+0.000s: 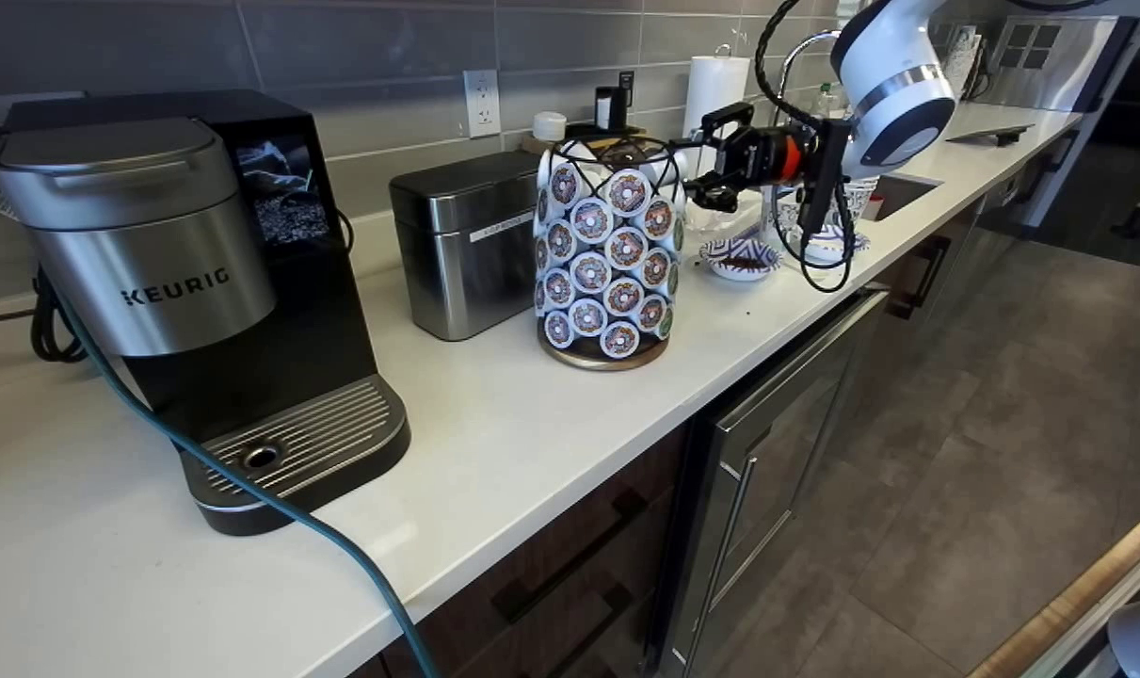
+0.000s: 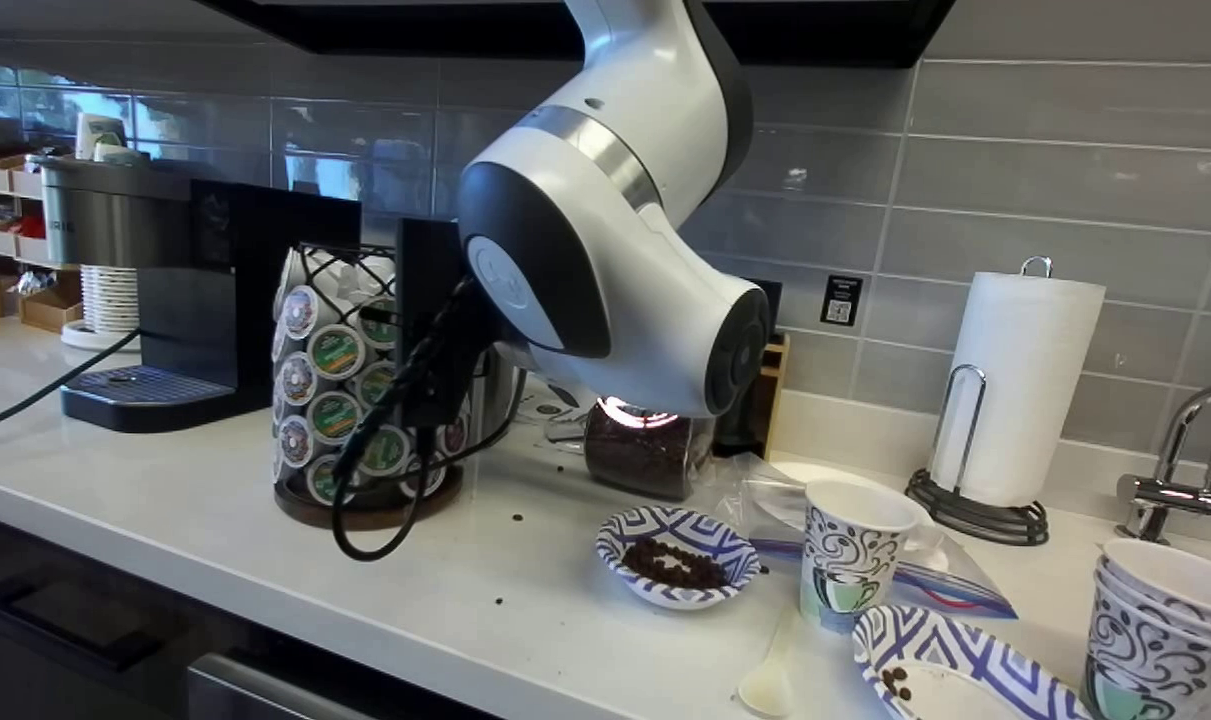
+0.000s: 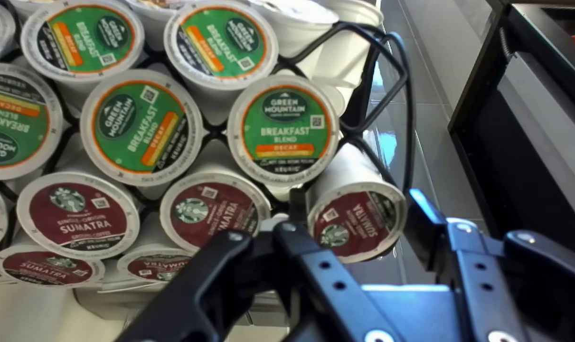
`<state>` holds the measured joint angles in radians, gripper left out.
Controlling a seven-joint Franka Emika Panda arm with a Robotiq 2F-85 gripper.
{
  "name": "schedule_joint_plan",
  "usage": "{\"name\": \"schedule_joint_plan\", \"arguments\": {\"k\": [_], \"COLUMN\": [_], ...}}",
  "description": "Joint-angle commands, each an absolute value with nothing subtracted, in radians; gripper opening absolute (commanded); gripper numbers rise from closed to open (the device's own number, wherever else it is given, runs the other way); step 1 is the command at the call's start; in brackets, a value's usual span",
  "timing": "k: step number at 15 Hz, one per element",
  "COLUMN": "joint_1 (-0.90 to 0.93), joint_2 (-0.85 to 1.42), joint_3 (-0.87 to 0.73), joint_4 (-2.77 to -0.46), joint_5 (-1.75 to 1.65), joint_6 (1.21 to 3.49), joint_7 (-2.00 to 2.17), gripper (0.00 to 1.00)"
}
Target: Put the white object on the rack
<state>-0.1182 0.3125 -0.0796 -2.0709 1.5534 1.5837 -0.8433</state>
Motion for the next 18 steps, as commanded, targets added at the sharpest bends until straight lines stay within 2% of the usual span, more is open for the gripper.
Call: {"name": "schedule_joint_plan", "arguments": {"k": [1, 3, 4, 5, 6, 8, 11, 14, 15, 18], "joint_1": [-0.112, -0.111, -0.111, -0.111, -0.111, -0.112, -0.113, -0.118, -0.119, -0.120], "joint_2": [0.332, 0.333, 0.334, 0.335, 0.335, 0.336, 0.331, 0.321, 0.318, 0.311], "joint_3": [-0.083, -0.083, -0.083, -0.083, -0.083, -0.083, -0.086, -0.091, -0.094, -0.099], "joint_4": [-2.050, -2.047, -2.045, -2.044, -2.043, -2.039, -2.037, -2.037, -2.036, -2.036], "joint_5": [1.572, 1.569, 1.569, 1.568, 1.568, 1.566, 1.557, 1.552, 1.551, 1.540], "joint_6": [1.558, 1.558, 1.557, 1.557, 1.556, 1.555, 1.556, 1.555, 1.554, 1.554], "joint_7": [-0.823, -0.820, -0.819, -0.817, -0.816, -0.813, -0.802, -0.792, -0.790, -0.778], "gripper": [0.59, 0.63, 0.68, 0.67, 0.72, 0.68, 0.71, 0.83, 0.93, 1.00]}}
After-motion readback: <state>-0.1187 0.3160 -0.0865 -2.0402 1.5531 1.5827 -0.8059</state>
